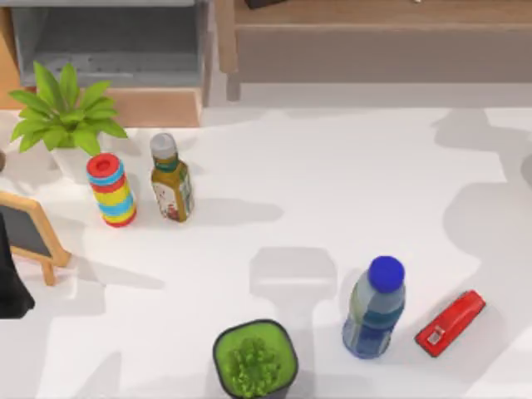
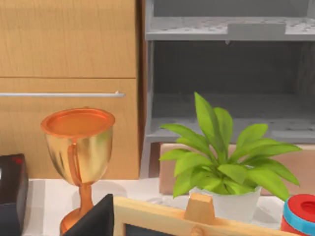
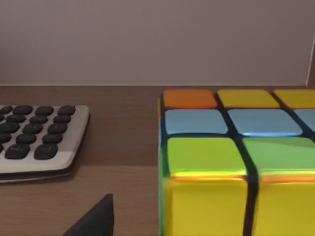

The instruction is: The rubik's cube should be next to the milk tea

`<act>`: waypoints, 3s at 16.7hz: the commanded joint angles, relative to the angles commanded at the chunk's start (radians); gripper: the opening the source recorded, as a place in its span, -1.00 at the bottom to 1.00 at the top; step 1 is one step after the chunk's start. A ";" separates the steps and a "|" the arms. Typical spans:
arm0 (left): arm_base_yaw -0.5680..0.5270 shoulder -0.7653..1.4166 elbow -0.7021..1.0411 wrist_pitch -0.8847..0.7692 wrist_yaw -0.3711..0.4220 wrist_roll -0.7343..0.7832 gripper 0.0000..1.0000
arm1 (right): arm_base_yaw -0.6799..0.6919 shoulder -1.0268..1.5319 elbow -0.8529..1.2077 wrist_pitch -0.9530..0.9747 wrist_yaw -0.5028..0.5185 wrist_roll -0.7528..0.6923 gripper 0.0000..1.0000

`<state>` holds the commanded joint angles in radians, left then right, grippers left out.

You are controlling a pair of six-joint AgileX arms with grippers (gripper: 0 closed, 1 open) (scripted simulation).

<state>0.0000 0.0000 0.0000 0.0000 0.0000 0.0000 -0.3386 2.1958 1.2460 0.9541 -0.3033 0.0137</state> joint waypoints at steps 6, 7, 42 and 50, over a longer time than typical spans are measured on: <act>0.000 0.000 0.000 0.000 0.000 0.000 1.00 | 0.000 0.000 0.000 0.000 0.000 0.000 0.25; 0.000 0.000 0.000 0.000 0.000 0.000 1.00 | 0.000 0.000 0.000 0.000 0.000 0.000 0.10; 0.000 0.000 0.000 0.000 0.000 0.000 1.00 | -0.003 -0.026 0.008 -0.033 -0.001 0.002 -1.00; 0.000 0.000 0.000 0.000 0.000 0.000 1.00 | 0.073 -0.083 0.044 -0.079 -0.032 0.074 -1.00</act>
<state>0.0000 0.0000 0.0000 0.0000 0.0000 0.0000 -0.2657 2.1125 1.2905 0.8748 -0.3353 0.0878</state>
